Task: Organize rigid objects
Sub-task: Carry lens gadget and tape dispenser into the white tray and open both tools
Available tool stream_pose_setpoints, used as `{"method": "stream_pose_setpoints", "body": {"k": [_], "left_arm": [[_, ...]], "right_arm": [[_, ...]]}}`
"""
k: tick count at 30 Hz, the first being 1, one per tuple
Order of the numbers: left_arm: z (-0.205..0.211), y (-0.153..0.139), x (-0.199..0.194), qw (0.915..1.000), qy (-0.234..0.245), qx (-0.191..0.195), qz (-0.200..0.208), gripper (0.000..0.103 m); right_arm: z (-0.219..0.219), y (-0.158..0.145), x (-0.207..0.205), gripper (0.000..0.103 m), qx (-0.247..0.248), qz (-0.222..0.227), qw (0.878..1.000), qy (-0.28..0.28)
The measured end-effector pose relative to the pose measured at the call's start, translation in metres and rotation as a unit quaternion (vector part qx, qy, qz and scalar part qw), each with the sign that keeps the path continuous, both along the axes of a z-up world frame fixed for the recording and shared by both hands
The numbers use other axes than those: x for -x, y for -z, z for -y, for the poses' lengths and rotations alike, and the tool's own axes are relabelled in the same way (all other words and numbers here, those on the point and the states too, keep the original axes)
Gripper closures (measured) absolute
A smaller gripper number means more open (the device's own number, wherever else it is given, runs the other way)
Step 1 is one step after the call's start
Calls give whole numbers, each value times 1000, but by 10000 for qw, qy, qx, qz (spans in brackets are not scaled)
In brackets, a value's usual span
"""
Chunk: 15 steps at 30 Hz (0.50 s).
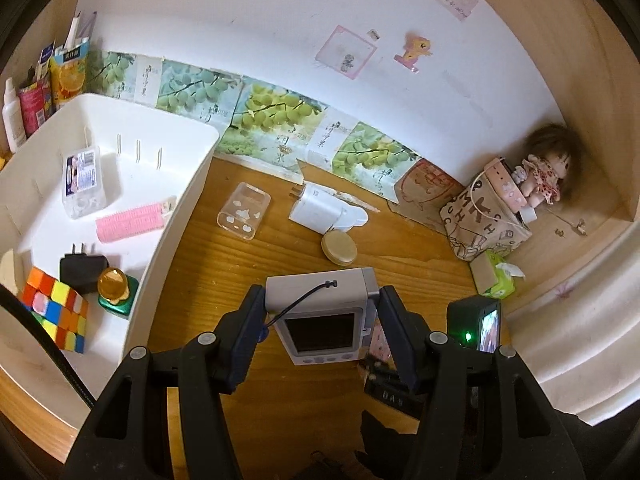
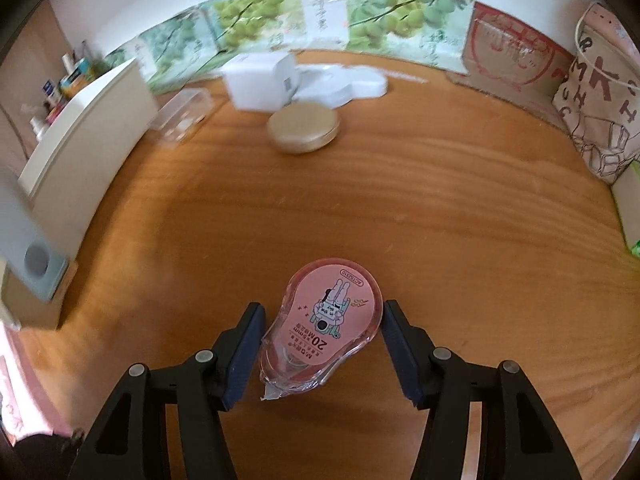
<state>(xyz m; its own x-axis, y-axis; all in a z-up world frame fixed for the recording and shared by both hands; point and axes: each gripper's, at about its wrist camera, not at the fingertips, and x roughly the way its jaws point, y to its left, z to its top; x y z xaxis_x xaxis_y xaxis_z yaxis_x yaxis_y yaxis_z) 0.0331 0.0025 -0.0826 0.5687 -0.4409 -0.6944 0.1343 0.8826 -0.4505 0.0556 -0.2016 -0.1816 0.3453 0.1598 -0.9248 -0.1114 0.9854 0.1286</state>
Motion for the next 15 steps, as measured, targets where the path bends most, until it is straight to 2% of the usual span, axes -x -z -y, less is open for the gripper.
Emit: {"method": "stream_pose_setpoints", "body": {"k": [6,15], "left_arm": [[-12,-15,1,9995,279,83,103,43],[-32,-35,5,9967,767,-86,270,43]], "right_arm": [[-18,-4,20,43,-725,-144,9973,-50],[-61,-39,37,43,-1277,555,9902,-144]]}}
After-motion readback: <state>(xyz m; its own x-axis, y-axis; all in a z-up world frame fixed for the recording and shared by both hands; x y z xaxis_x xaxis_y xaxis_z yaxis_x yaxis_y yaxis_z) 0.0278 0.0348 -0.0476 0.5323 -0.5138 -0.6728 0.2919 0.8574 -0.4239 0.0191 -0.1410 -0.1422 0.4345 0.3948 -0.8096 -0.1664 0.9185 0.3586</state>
